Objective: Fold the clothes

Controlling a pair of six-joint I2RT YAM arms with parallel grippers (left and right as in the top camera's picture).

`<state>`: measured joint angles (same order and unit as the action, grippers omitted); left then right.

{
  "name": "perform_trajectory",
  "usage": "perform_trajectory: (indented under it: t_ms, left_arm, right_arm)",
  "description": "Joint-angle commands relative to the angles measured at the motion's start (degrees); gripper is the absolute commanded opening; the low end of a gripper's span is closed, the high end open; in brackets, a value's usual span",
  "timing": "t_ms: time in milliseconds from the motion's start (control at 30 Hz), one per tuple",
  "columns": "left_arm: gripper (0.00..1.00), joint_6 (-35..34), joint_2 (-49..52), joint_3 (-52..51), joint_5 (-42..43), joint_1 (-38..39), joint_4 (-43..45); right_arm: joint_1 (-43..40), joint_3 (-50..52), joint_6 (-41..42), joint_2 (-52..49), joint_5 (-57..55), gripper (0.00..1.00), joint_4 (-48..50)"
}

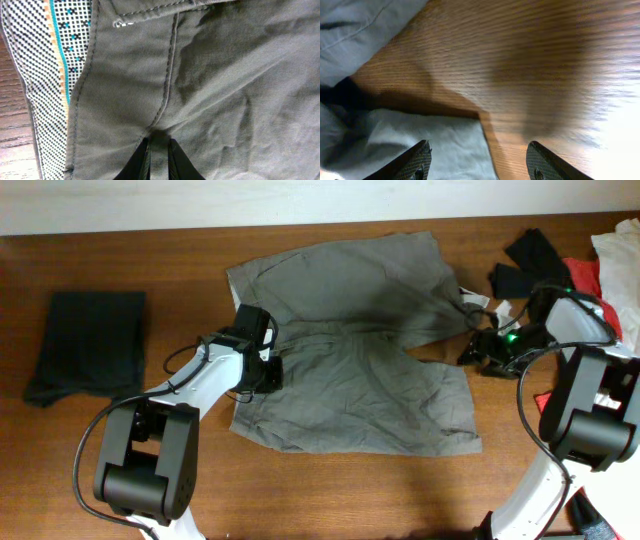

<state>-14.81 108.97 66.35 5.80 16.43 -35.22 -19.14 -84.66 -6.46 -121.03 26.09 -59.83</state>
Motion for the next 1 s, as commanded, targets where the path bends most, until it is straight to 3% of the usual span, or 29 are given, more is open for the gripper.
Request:
perform_trajectory:
  t_ms: [0,367,433,567,800,867,933,967]
  left_arm:
    - [0.14,-0.59,0.85,-0.74,0.66,0.07,0.11]
    - [0.13,-0.59,0.85,-0.74,0.63,0.07,0.09]
    - [0.13,-0.59,0.85,-0.74,0.63,0.07,0.09]
    - [0.14,-0.59,0.85,-0.74,0.63,0.07,0.11]
    - [0.14,-0.59,0.85,-0.74,0.63,0.07,0.11]
    - [0.14,-0.59,0.85,-0.74,0.63,0.07,0.09]
    - [0.14,-0.57,0.85,-0.74,0.55,0.07,0.09]
    - [0.13,-0.57,0.85,-0.74,0.42,0.09,0.09]
  right_arm:
    - [1.29,3.17,-0.17,-0.63,3.26,0.66,2.36]
    - [1.62,13.90,-0.22,-0.63,5.40,0.65,15.30]
    - [1.62,14.78,-0.24,-0.63,5.46,0.65,15.76]
    - [1.64,15.34,-1.42,-0.63,6.43,0.54,14.71]
    - [2.34,15.34,-3.21,-0.63,7.98,0.52,13.35]
    - [2.36,15.34,-3.21,-0.63,7.98,0.42,13.38]
    - [2.36,15.34,-3.19,-0.63,8.00,0.11,13.33]
    - [2.36,15.32,-3.19,-0.61,8.02,0.04,13.14]
